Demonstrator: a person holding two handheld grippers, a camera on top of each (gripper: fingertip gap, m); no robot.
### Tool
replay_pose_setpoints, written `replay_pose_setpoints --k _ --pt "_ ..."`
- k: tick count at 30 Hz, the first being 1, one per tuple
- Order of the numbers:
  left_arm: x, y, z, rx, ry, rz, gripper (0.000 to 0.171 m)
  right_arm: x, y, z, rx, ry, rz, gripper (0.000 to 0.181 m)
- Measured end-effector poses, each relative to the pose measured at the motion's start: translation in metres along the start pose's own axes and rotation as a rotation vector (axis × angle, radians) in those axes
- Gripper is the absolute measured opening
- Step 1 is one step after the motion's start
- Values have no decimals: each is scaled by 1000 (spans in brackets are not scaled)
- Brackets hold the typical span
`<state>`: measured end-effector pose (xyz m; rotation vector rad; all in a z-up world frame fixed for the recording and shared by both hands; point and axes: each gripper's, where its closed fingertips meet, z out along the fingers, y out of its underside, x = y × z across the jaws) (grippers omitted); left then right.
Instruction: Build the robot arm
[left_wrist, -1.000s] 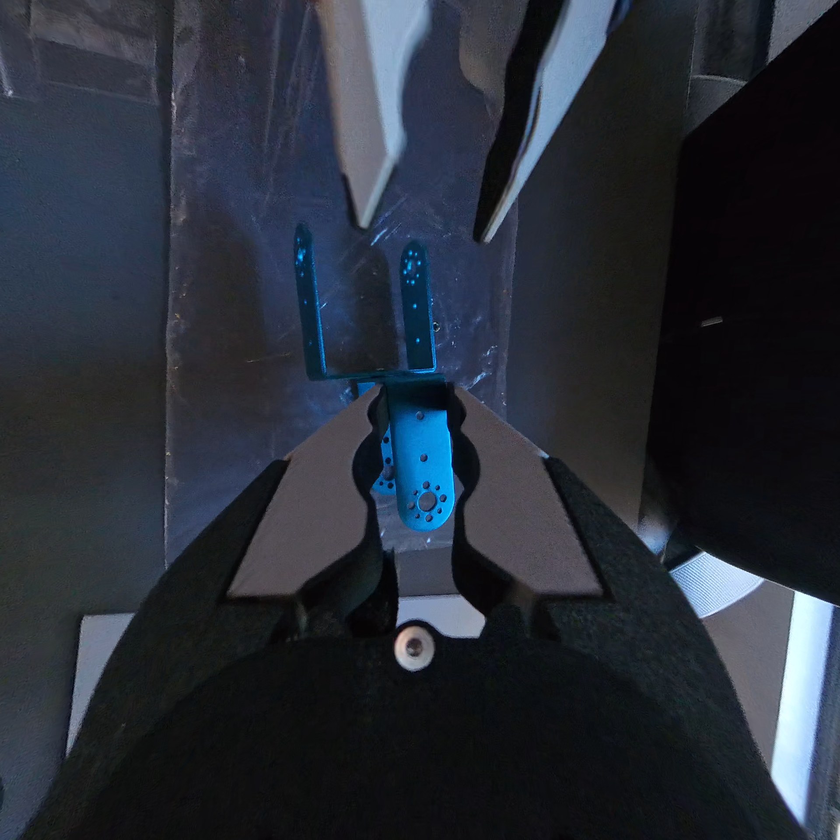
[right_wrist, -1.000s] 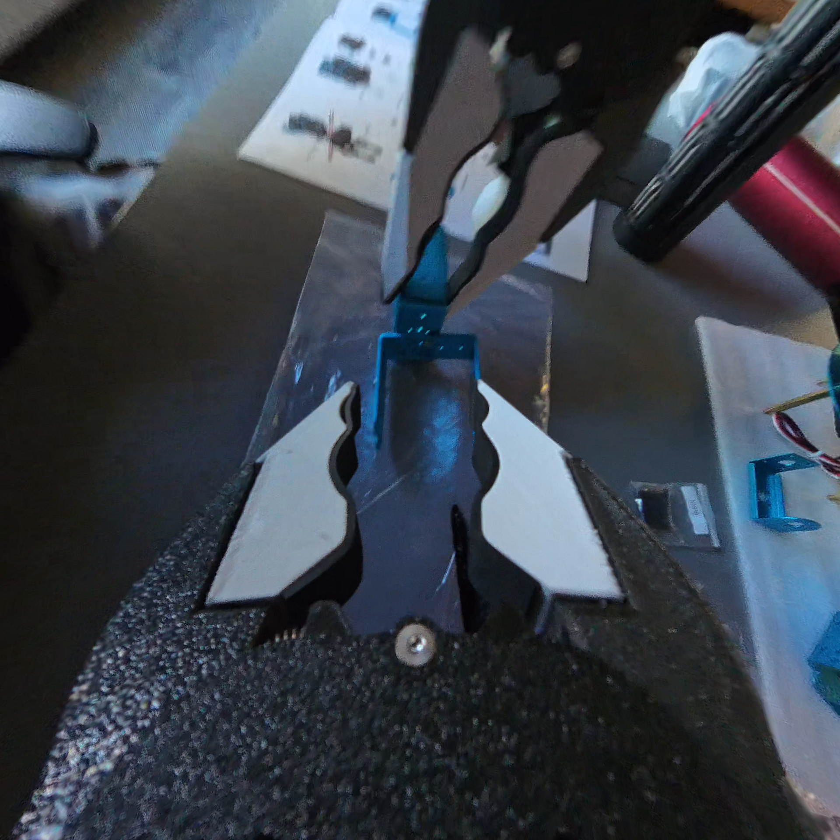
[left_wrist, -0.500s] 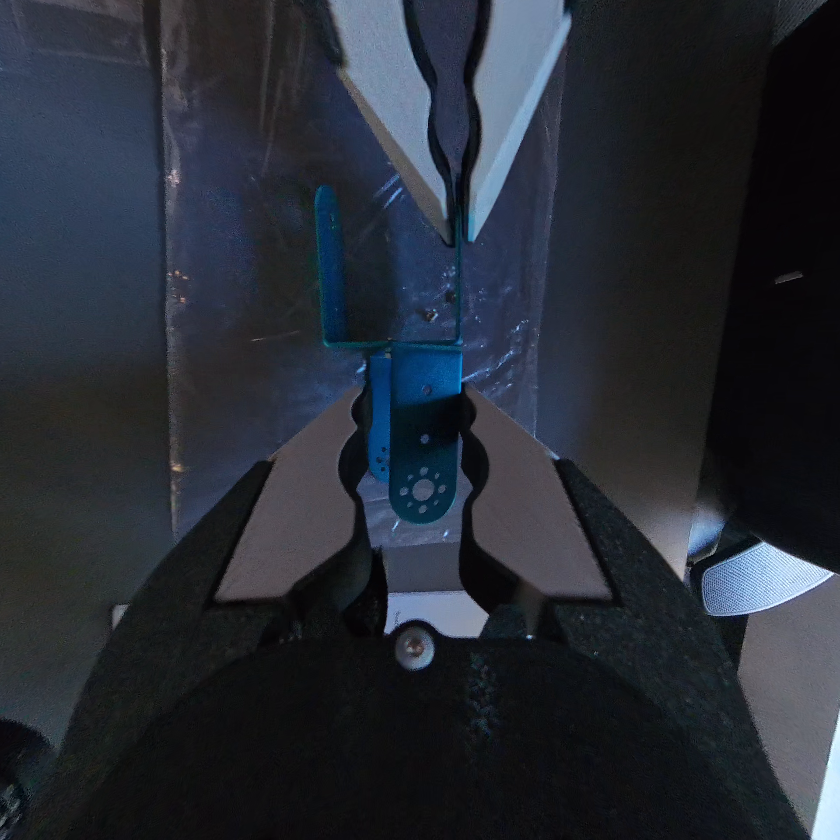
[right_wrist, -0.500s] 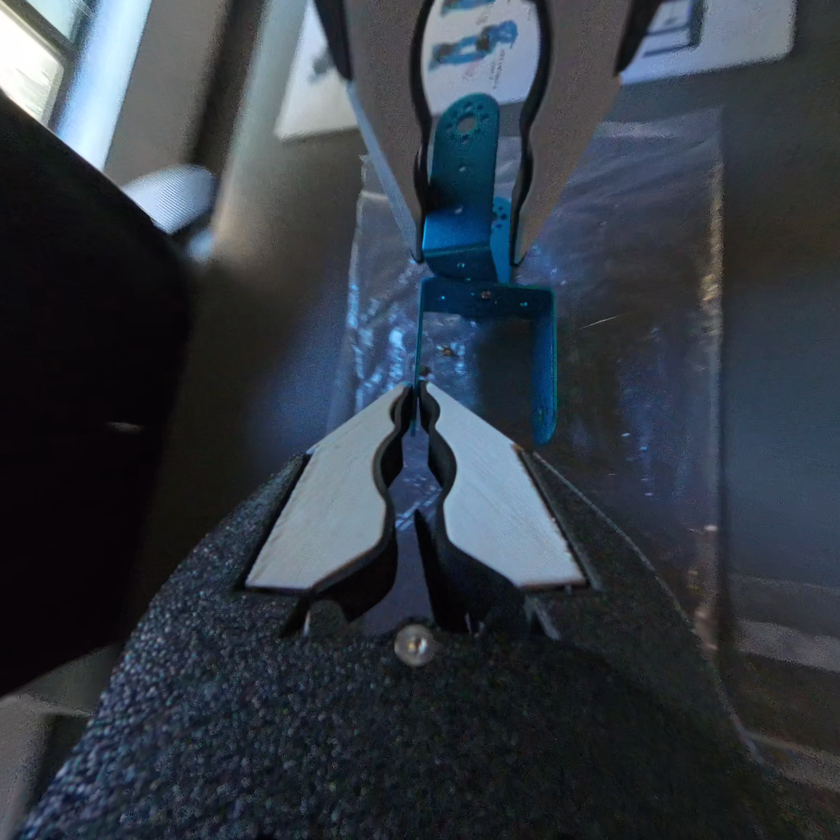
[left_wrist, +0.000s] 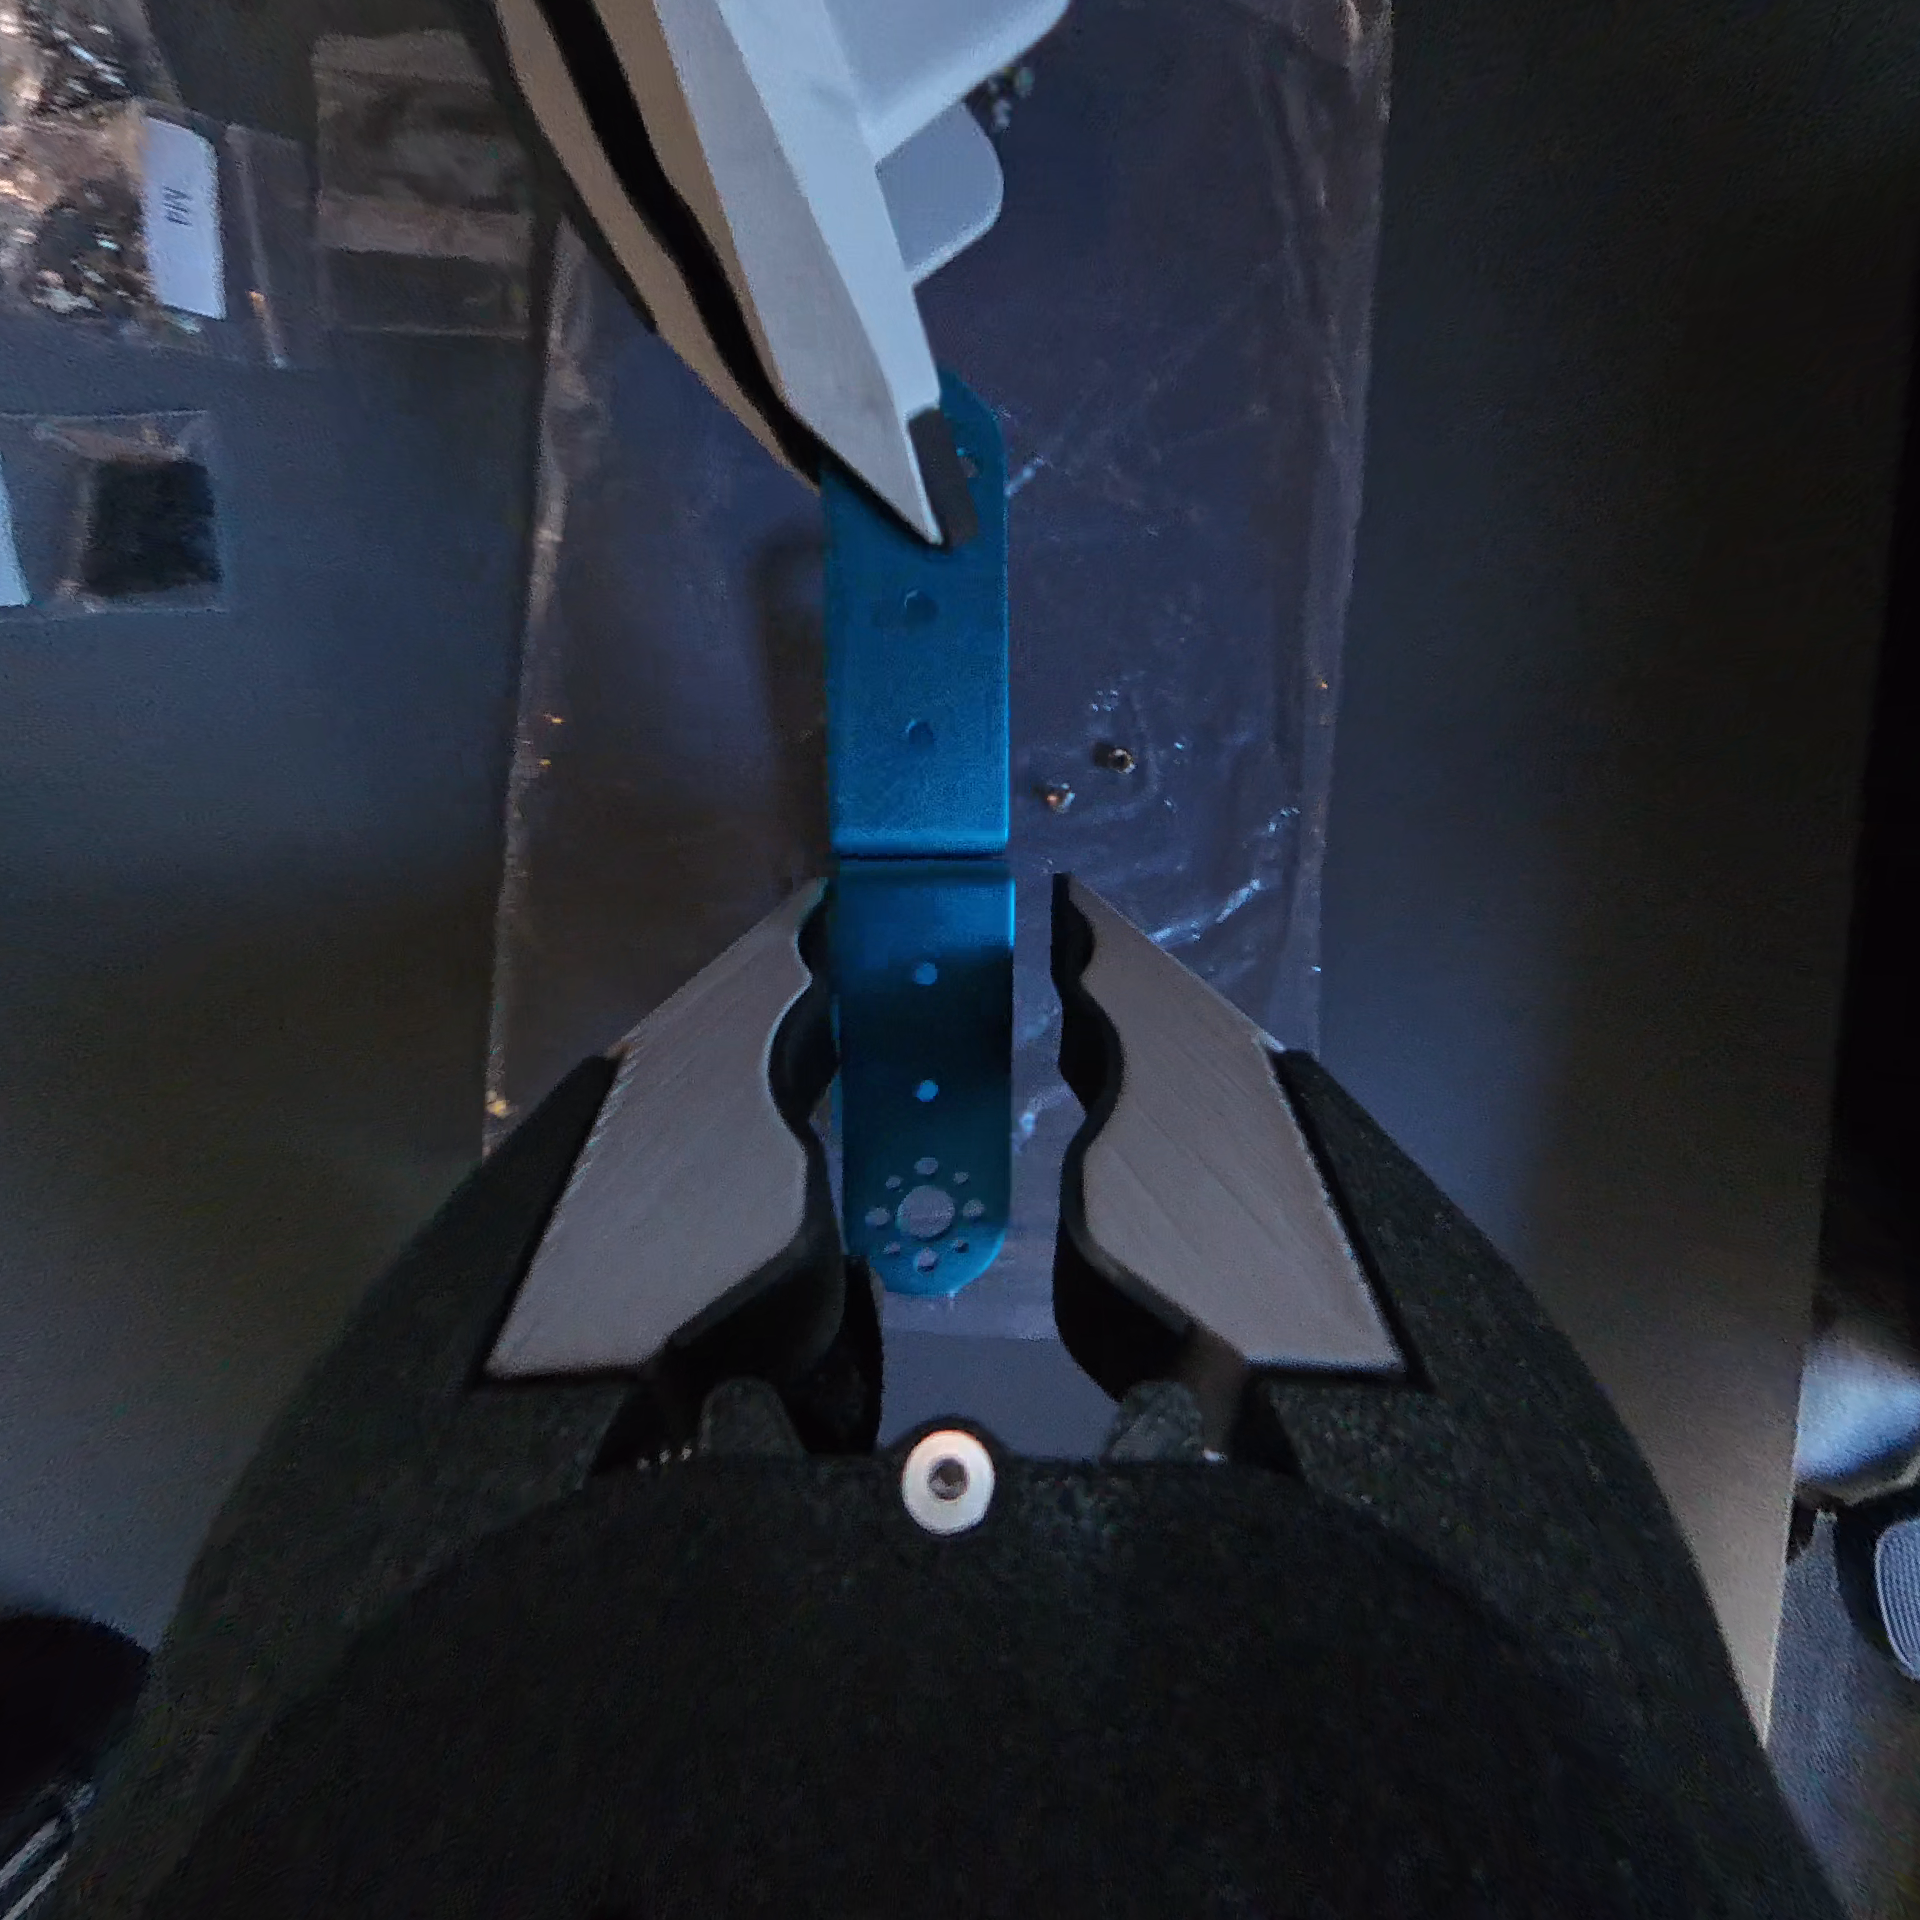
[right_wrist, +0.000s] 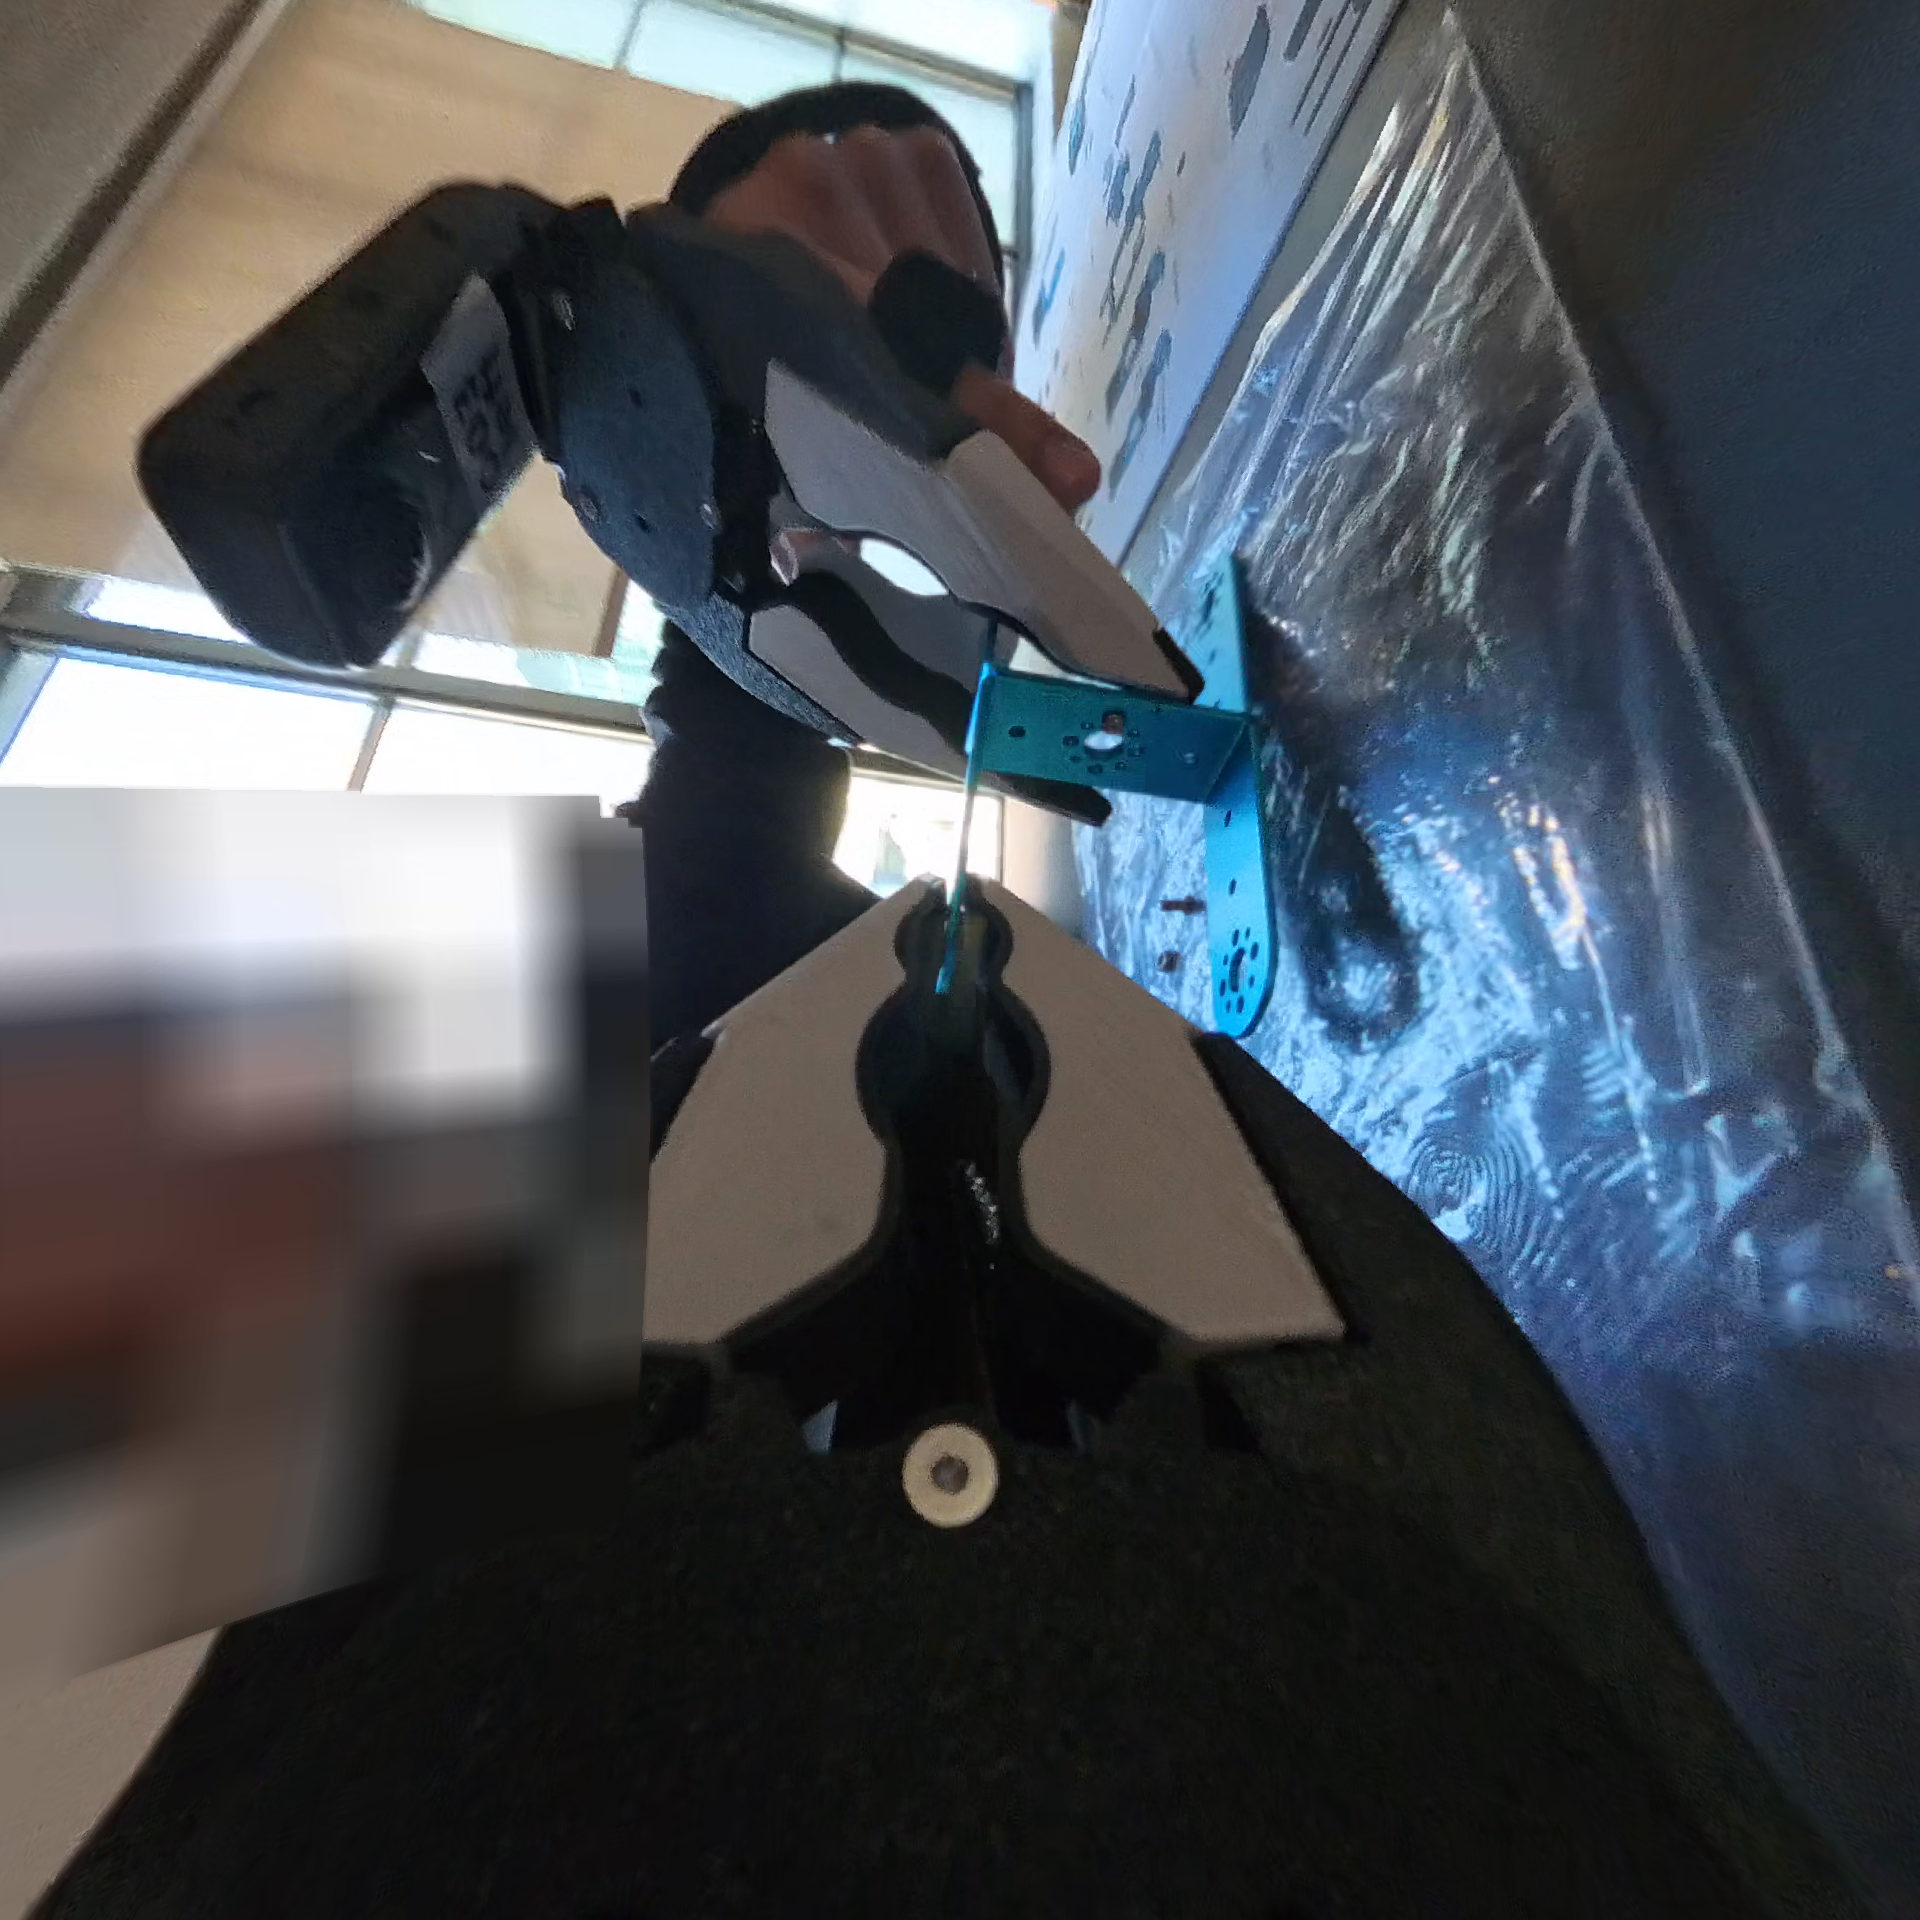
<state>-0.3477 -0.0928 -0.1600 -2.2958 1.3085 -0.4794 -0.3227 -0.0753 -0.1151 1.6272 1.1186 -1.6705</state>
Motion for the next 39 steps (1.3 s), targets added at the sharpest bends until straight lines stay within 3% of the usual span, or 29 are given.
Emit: replay_pose_setpoints --k 1,7,12,16,22,31,34,39 --pt "-2 -1 -1 3 -11 -3 42 -1 -2 -2 13 -25 24 2" --pt "-10 -5 -2 -12 -42 5 44 2 -1 -6 18 -46 63 1" --pt "-14 -5 -3 -35 -41 -1 43 9 -1 -7 -2 26 -6 1" --pt "-9 -4 -6 -54 31 -19 34 7 -3 -7 -3 80 -87 2" --pt "2 -16 -19 -25 223 -239 26 -2 8 1 -53 56 -85 3" --pt "4 -9 -7 -58 129 -108 29 11 -6 -8 30 6 34 2" --pt "-4 -3 -7 -78 69 -99 44 12 -14 -12 69 14 27 6" --pt "-10 -12 -7 -60 27 -152 54 12 -18 -17 71 100 -73 19"
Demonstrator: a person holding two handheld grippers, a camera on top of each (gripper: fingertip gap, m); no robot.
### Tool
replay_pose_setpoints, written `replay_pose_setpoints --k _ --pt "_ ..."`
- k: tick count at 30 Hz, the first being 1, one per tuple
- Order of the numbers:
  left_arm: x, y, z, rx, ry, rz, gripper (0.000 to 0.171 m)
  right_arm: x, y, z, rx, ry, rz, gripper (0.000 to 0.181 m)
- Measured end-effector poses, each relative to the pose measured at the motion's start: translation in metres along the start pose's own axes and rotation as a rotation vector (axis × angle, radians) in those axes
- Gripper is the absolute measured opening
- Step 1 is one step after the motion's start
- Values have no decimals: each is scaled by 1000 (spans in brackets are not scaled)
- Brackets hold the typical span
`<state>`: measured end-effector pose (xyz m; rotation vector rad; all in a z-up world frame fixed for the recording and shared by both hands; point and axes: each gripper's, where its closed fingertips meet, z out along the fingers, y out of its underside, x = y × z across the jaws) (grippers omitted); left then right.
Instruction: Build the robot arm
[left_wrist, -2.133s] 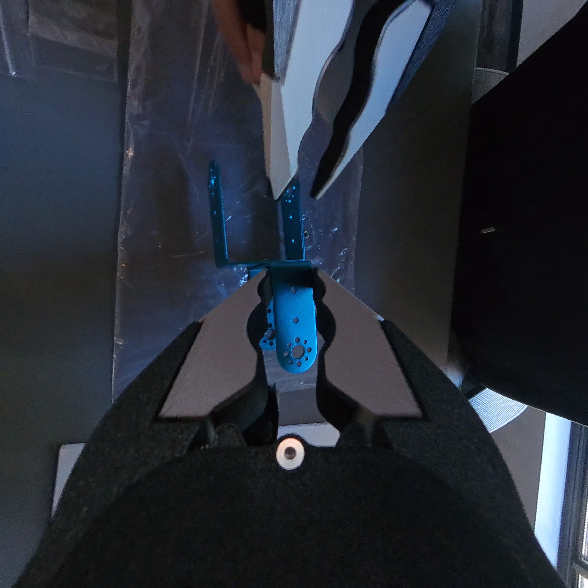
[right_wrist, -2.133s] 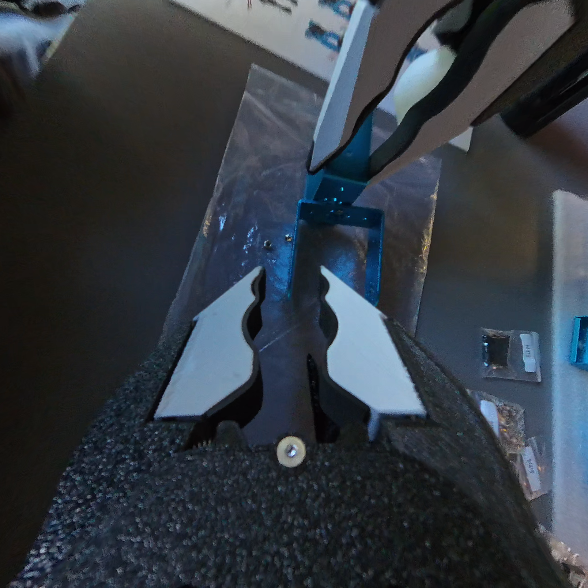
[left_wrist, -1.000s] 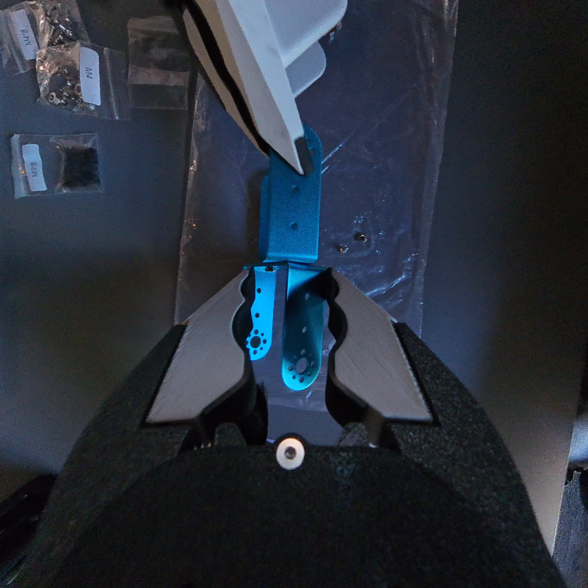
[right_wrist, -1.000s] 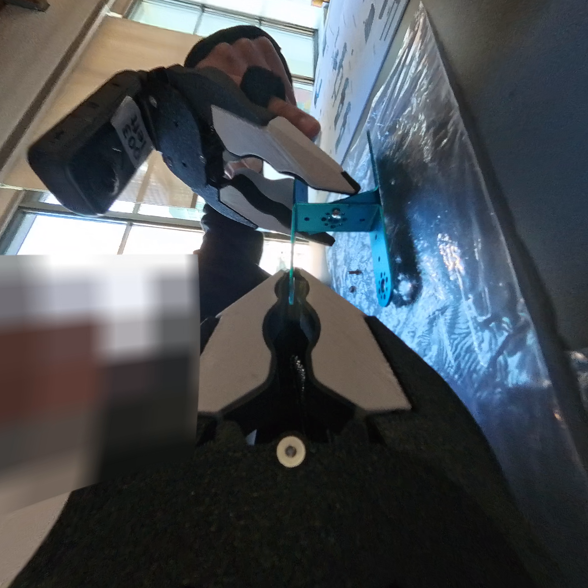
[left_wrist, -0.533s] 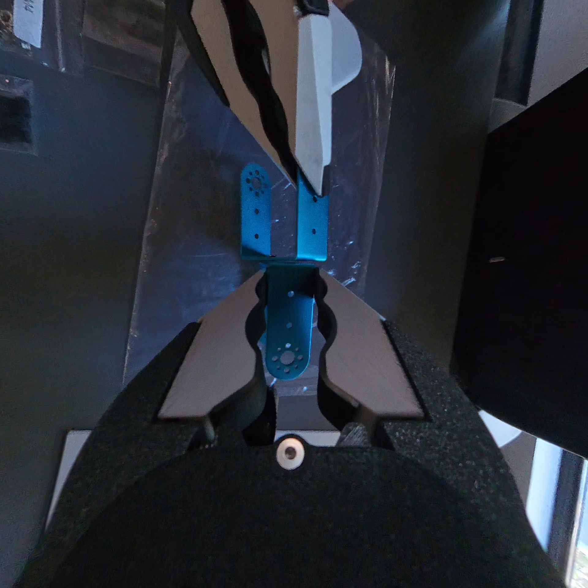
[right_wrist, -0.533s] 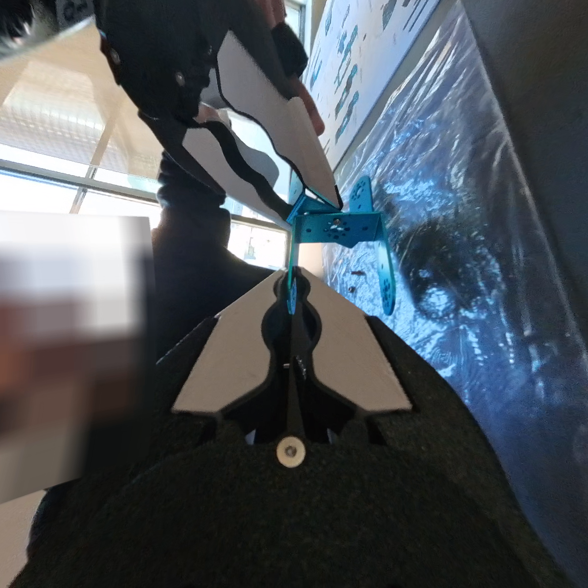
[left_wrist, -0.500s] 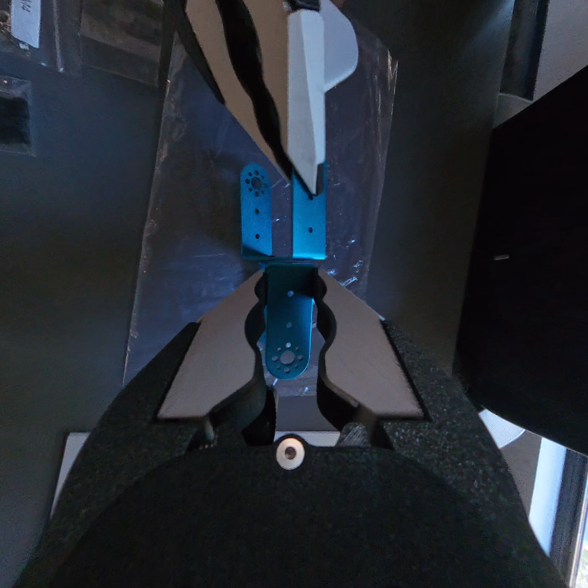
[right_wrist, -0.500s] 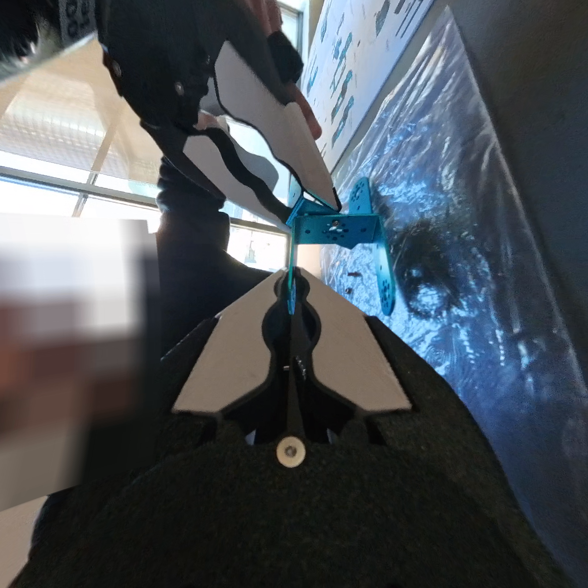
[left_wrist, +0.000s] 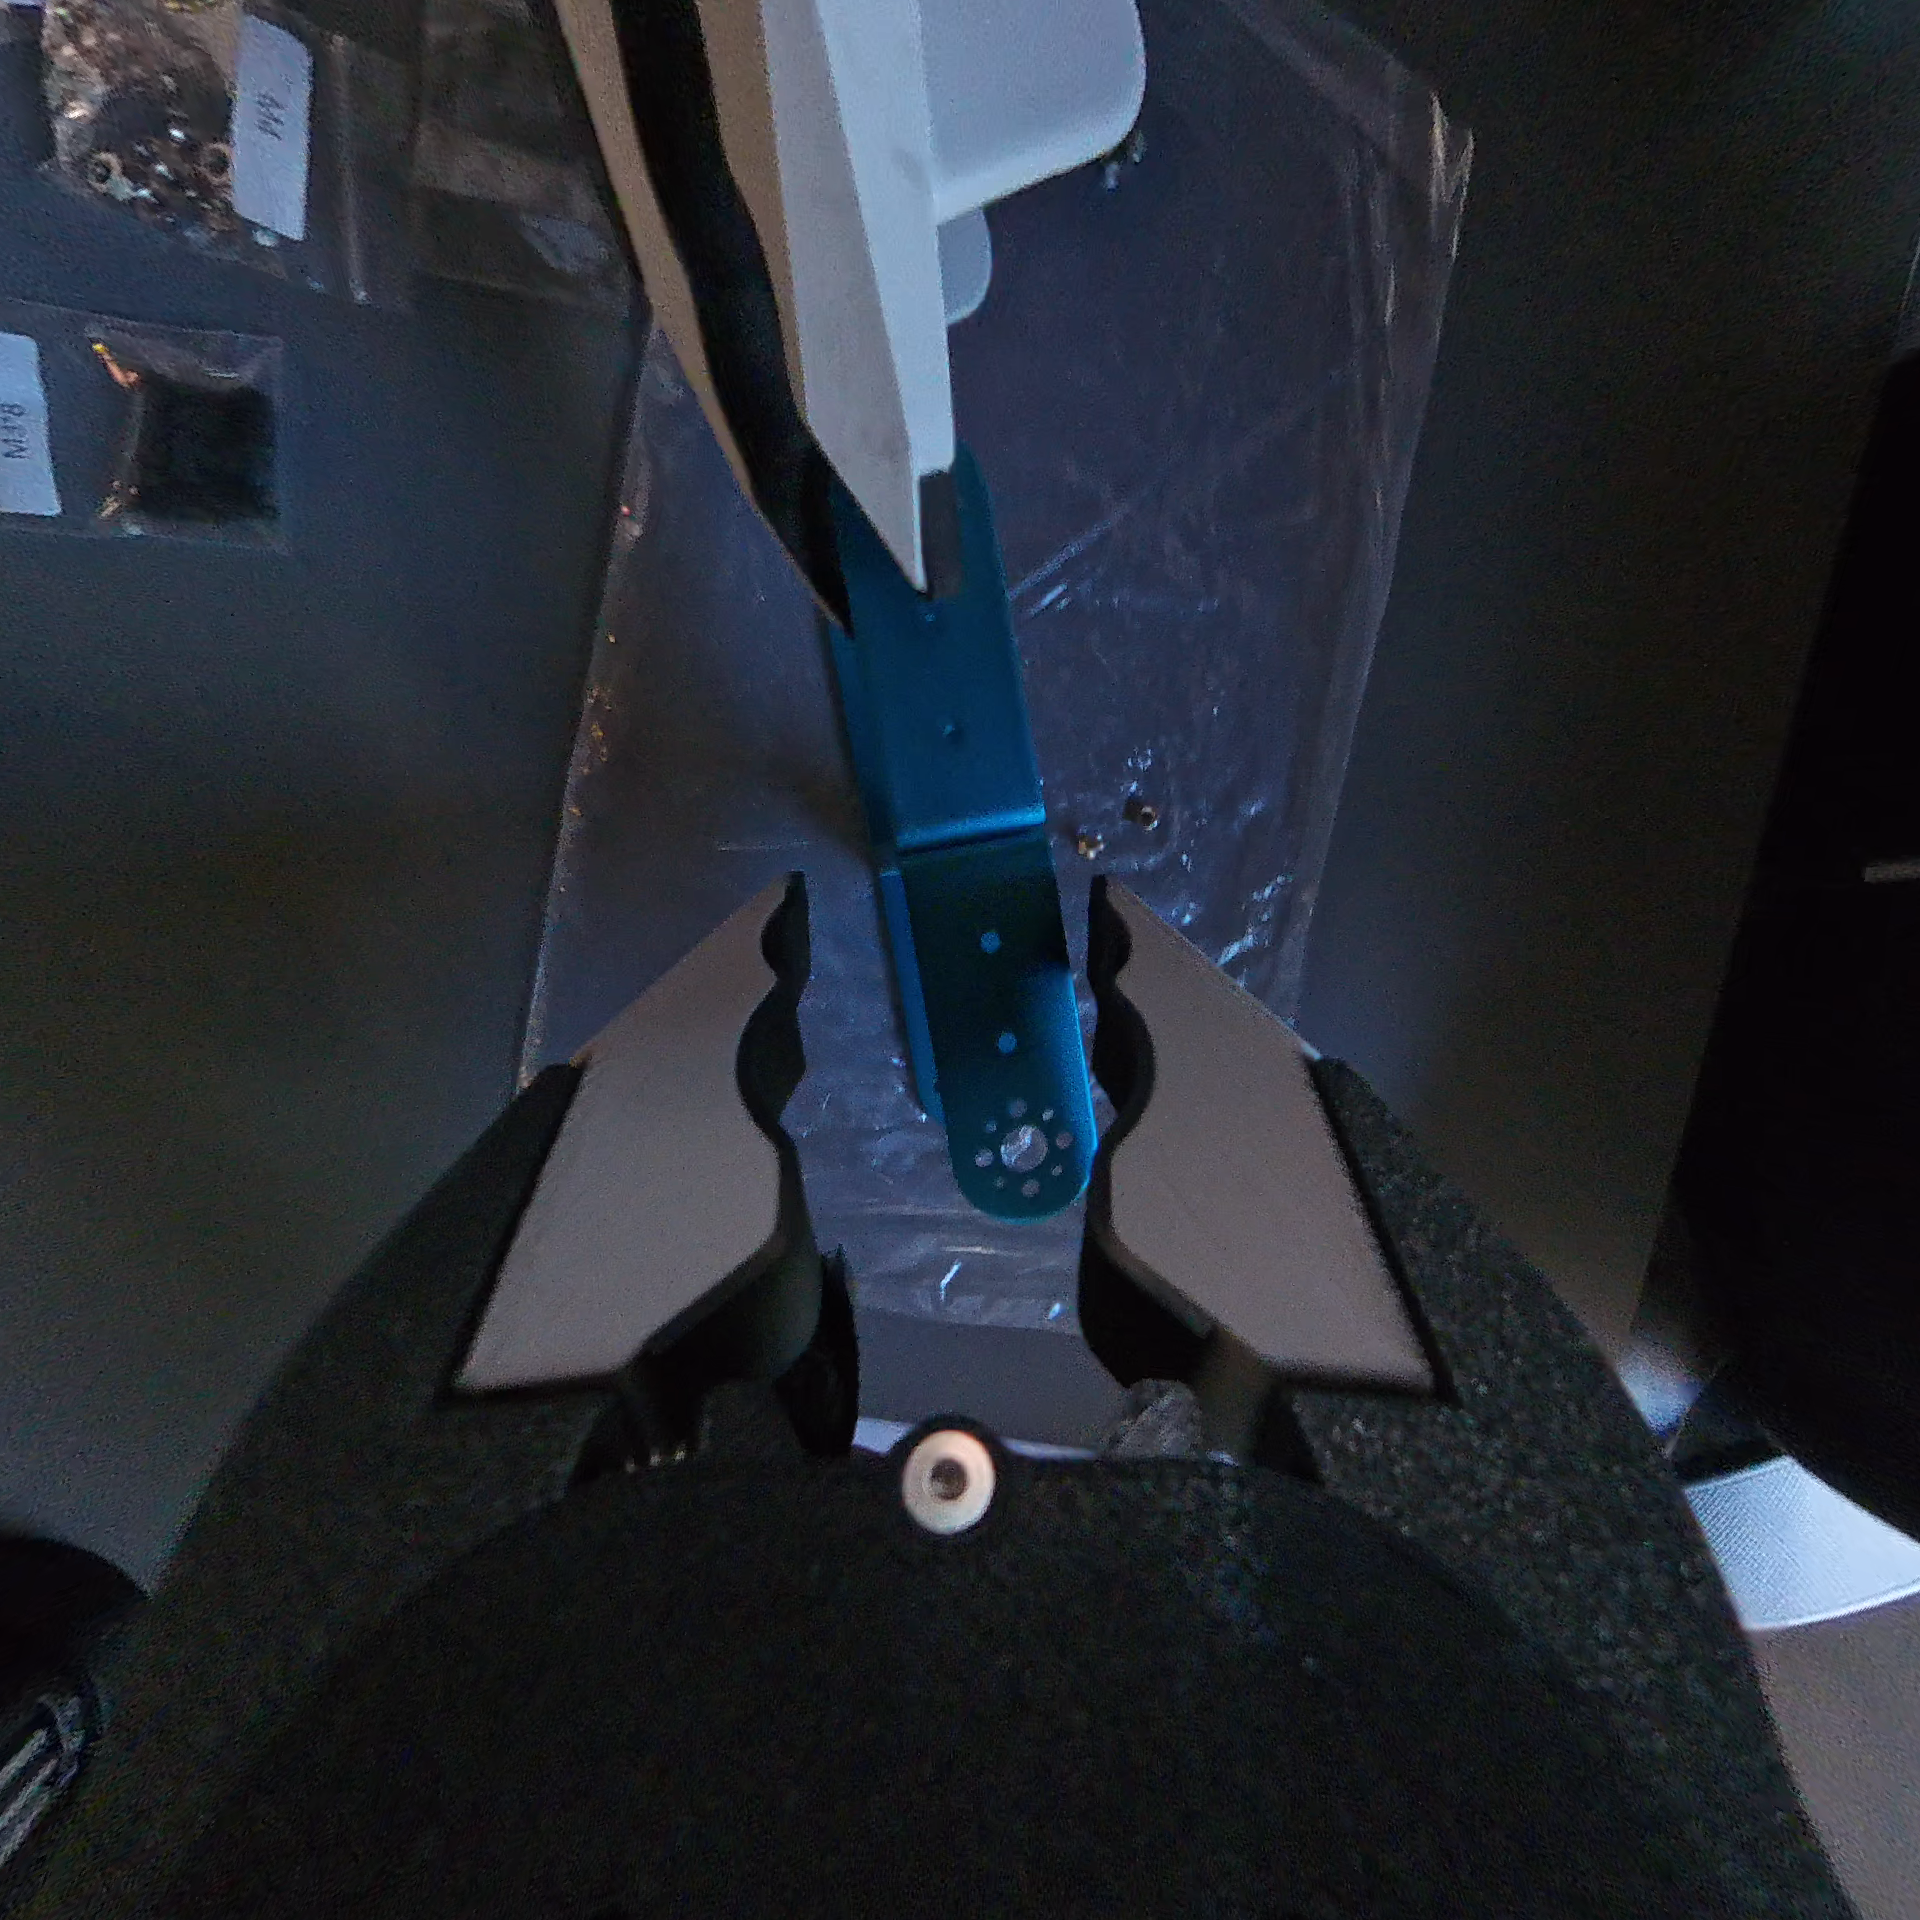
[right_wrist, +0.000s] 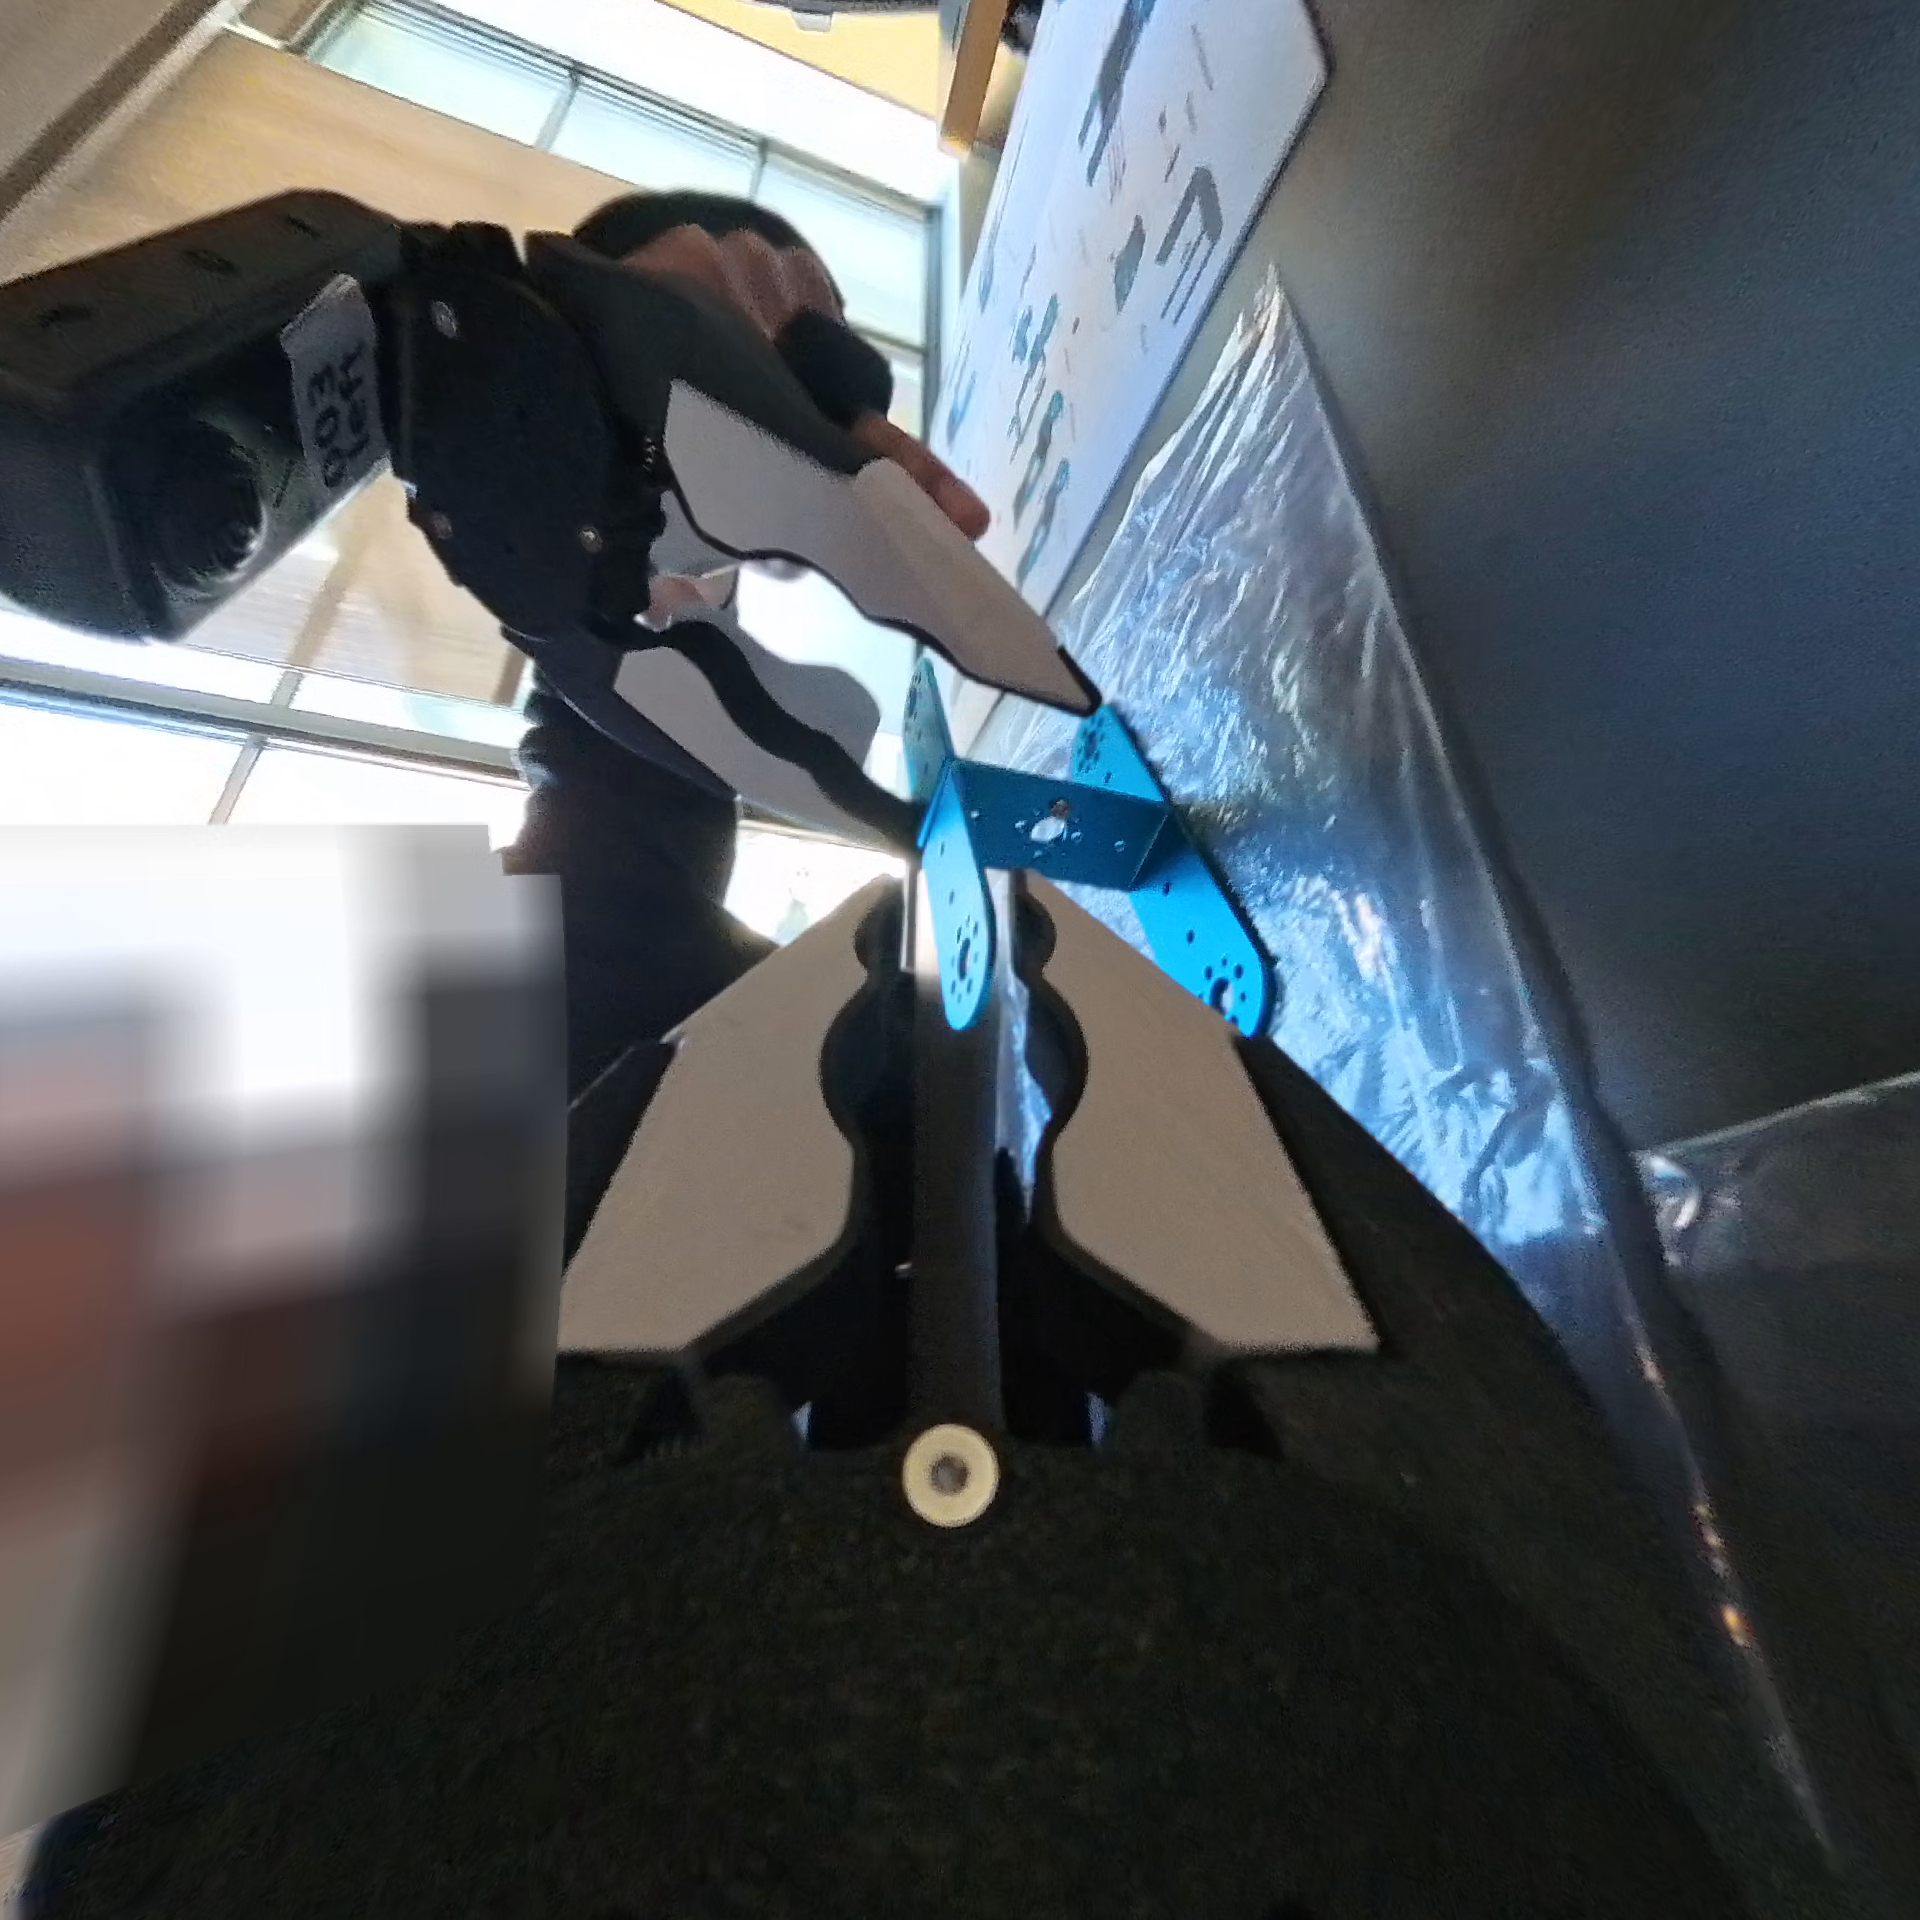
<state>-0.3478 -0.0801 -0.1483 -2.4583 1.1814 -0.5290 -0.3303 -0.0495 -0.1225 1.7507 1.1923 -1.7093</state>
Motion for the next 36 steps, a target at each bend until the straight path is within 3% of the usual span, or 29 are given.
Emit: replay_pose_setpoints --k 7,9,11,15,18,30,36 --pt "1 -16 3 -32 -49 -79 44 -2 -30 -28 158 237 -305 28" --pt "-1 -16 6 -60 -54 -100 31 -4 -36 -37 202 334 -405 28" --pt "-1 -16 8 -77 -51 -120 28 -9 -41 -46 254 424 -493 27" --pt "-10 -18 2 -85 -148 -115 38 -14 -34 -57 291 581 -637 25" --pt "-11 -15 -1 -117 -180 -112 33 -14 -18 -60 267 664 -692 23" --pt "-6 -9 6 -185 -120 -186 27 -12 34 -38 223 752 -759 24" --pt "-8 -10 3 -143 -86 -315 27 8 23 -1 187 1044 -905 29"
